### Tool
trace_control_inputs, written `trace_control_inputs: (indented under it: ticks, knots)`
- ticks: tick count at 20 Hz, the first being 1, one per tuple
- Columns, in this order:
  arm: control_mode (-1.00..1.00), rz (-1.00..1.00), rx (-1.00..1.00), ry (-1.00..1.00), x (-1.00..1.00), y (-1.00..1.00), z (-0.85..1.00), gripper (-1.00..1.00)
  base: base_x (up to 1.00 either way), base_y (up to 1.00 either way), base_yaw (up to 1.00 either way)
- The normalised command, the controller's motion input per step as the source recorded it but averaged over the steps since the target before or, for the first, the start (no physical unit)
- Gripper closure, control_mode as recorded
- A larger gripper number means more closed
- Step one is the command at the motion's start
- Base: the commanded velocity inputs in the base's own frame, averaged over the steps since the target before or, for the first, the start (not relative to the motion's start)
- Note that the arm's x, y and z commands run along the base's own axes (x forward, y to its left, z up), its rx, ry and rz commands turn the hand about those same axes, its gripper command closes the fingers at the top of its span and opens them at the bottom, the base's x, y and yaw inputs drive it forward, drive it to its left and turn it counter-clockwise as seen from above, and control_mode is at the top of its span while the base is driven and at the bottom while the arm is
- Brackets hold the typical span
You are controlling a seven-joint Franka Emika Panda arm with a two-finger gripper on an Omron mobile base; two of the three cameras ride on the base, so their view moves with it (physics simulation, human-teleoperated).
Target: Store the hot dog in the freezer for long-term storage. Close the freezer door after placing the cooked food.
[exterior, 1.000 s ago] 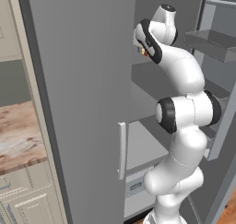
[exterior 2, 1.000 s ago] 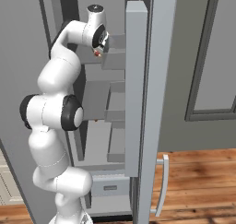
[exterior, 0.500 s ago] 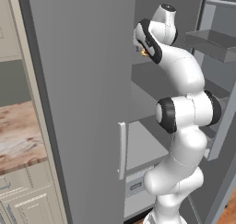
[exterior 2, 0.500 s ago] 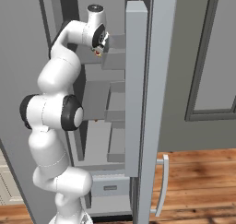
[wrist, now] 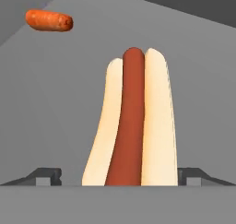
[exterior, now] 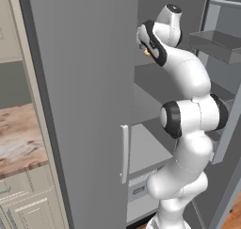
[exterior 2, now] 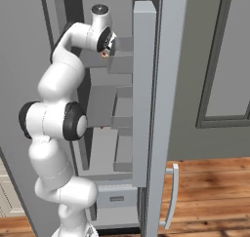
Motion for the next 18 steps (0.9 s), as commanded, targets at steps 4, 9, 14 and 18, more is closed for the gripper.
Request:
trace_control_inputs:
  ticks: [4,9,14,18]
  knots:
    - [-1.0,0.0,0.0,-0.19,0.0,0.0,0.0,-1.0,0.0,0.0,0.0]
    - [-1.0,0.0,0.0,-0.18,0.0,0.0,0.02,-1.0,0.0,0.0,0.0]
    - [-1.0,-0.02,0.0,-0.11,-0.12,0.0,0.04,-1.0,0.0,0.0,0.0]
    - [-1.0,-0.05,0.0,-0.09,-0.32,0.0,0.05,-1.0,0.0,0.0,0.0]
